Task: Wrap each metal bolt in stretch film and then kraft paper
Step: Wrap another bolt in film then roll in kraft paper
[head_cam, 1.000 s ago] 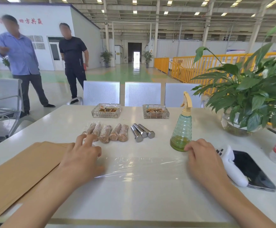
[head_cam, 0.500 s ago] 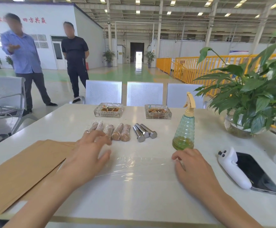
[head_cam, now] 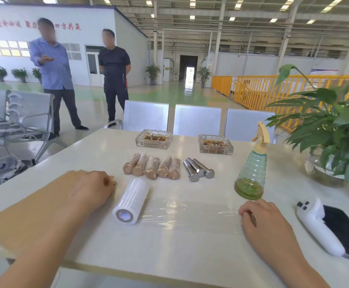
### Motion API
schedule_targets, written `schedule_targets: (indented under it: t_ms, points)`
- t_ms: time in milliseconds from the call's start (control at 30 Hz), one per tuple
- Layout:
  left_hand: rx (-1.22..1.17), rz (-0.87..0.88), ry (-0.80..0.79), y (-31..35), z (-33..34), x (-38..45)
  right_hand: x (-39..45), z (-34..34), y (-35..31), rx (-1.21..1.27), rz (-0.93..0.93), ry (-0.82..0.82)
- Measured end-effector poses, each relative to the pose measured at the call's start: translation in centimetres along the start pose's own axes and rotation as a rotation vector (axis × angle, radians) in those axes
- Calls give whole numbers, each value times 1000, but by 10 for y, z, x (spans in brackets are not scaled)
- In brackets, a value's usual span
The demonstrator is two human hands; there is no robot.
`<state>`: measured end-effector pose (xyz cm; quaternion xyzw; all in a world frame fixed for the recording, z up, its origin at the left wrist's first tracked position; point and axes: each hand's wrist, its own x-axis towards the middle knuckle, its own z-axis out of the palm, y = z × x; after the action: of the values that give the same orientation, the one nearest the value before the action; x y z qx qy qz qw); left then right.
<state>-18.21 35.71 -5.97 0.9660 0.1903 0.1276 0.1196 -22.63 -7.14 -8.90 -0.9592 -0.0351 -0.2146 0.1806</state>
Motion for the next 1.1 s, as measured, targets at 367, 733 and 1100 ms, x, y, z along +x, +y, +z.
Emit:
schedule_targets:
  t_ms: [367,733,1100]
  points:
    - [-360,-31,11,-9,-1,-2,-1,1,-1,22,18,-6]
    - [-512,123,363,65,-36,-41,-3,-3,-4,-7,15,30]
    - [-221,364,179,139,-1,-72,-4,-5,-3,51,49,8]
